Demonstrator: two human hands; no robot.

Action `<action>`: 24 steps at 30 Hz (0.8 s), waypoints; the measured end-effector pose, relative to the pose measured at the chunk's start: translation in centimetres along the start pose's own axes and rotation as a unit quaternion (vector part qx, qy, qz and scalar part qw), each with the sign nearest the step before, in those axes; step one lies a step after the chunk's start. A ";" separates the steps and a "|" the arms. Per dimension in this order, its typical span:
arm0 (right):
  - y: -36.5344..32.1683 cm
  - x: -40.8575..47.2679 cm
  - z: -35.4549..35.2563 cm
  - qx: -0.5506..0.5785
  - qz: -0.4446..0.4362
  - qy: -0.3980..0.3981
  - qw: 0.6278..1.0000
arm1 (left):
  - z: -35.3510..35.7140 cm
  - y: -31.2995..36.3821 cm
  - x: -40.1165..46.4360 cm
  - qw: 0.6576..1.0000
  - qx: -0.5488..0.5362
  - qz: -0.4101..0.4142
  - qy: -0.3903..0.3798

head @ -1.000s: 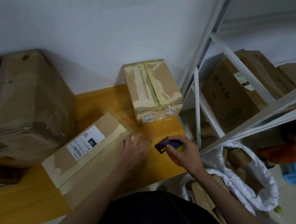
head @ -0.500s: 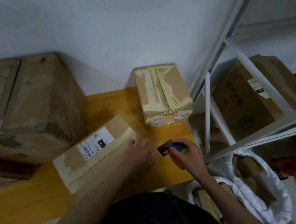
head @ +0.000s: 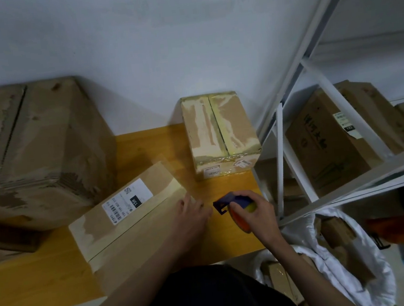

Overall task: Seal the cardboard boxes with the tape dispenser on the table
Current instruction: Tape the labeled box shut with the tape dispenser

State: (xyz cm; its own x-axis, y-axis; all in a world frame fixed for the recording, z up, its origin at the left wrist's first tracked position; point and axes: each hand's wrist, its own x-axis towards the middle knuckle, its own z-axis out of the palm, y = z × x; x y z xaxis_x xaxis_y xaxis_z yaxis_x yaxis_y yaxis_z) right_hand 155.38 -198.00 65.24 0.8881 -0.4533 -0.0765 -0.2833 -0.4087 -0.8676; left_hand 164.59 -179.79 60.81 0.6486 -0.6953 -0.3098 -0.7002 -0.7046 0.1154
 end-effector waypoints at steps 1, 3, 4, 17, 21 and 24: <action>-0.1 0.0 0.0 0.001 0.000 -0.002 1.000 | 0.0 -0.1 0.0 1.000 -0.001 -0.001 0.003; -0.2 0.0 0.0 0.004 0.002 -0.007 1.000 | 0.0 -0.4 0.1 1.000 -0.010 -0.006 0.015; -0.3 0.0 0.0 0.005 0.002 -0.007 1.000 | 0.0 -0.5 0.1 1.000 -0.020 -0.007 0.020; -1.6 -0.2 0.3 0.030 0.005 -0.008 1.000 | -2.5 -6.9 2.1 0.996 -0.088 0.002 0.010; -2.6 -0.2 0.7 0.039 0.005 -0.004 0.999 | -3.3 -7.4 3.2 0.998 -0.054 0.015 -0.019; -3.2 -0.1 1.2 0.038 0.003 -0.002 0.999 | -3.5 -7.9 3.8 0.998 -0.033 0.023 -0.040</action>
State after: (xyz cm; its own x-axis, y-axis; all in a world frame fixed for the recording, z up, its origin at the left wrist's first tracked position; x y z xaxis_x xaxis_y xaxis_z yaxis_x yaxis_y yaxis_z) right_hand 156.59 -195.68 67.45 0.8877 -0.4527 -0.0840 -0.2613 -0.3451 -0.9015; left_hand 173.61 -177.38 62.07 0.5885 -0.7152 -0.3772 -0.7058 -0.6819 0.1919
